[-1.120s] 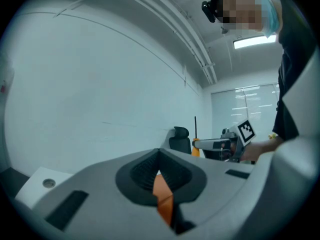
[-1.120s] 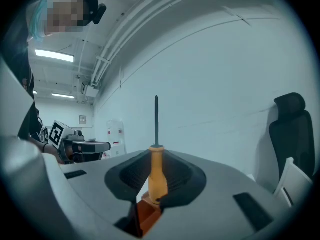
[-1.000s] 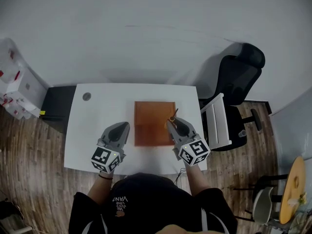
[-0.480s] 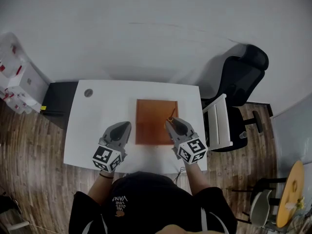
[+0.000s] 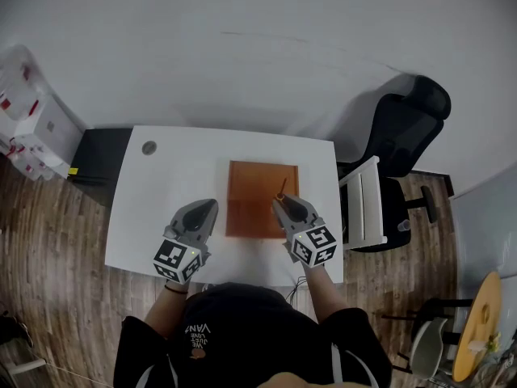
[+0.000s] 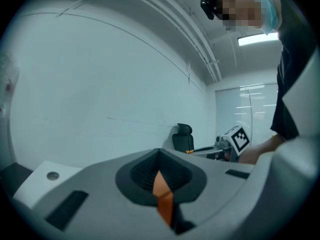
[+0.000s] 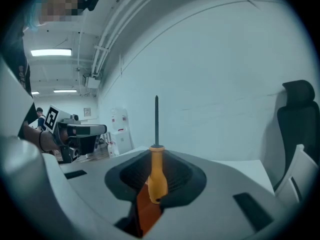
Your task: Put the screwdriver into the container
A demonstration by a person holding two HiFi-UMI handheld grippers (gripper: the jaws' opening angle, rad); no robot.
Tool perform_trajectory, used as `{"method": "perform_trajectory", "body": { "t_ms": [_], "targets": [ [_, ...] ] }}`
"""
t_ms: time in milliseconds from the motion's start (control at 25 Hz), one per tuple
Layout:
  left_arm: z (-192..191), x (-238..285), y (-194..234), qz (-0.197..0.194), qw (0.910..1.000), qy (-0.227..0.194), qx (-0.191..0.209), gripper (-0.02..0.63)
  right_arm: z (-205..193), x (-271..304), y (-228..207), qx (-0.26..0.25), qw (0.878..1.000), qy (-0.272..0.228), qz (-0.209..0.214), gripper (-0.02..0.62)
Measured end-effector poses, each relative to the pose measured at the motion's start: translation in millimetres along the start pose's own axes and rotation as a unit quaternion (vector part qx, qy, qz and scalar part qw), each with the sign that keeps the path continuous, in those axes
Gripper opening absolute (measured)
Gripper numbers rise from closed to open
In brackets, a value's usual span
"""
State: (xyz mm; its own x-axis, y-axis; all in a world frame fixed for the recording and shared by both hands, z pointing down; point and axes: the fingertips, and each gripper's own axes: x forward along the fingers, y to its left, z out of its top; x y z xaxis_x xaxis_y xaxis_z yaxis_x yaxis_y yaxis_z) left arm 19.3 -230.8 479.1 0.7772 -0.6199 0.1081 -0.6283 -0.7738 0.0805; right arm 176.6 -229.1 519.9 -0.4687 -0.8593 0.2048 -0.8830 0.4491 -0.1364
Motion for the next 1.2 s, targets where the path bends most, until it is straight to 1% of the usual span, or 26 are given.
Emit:
{"method": "perform_trajectory", "body": {
  "t_ms": [480,640,1040,1200],
  "targets": [
    [-2.4,3.4,3.0,0.002,1.0,0.004,-0.003,0.014,-30.4,14.9,-6.0,-0.002,0.999,0.044,0.004,0.077],
    [-3.2,3.5,2.0,0.002,1.0,0.004,-0.003,0.015,-46.4,17.8,-7.7,-0.01,0.998,0.067,0.006,0.077],
    [-5.5,3.7,1.7,0.004,0.9999,0.008,-0.006,0.015,-72.5,25.4,-10.4,-0.013,0.995,0.103,0.01,0.077],
    [-8.2,3.3,1.5,0.005,0.9999,0.01,-0.008,0.015,-87.0,27.7,-11.8,-0.025,0.992,0.124,0.012,0.077]
  ]
}}
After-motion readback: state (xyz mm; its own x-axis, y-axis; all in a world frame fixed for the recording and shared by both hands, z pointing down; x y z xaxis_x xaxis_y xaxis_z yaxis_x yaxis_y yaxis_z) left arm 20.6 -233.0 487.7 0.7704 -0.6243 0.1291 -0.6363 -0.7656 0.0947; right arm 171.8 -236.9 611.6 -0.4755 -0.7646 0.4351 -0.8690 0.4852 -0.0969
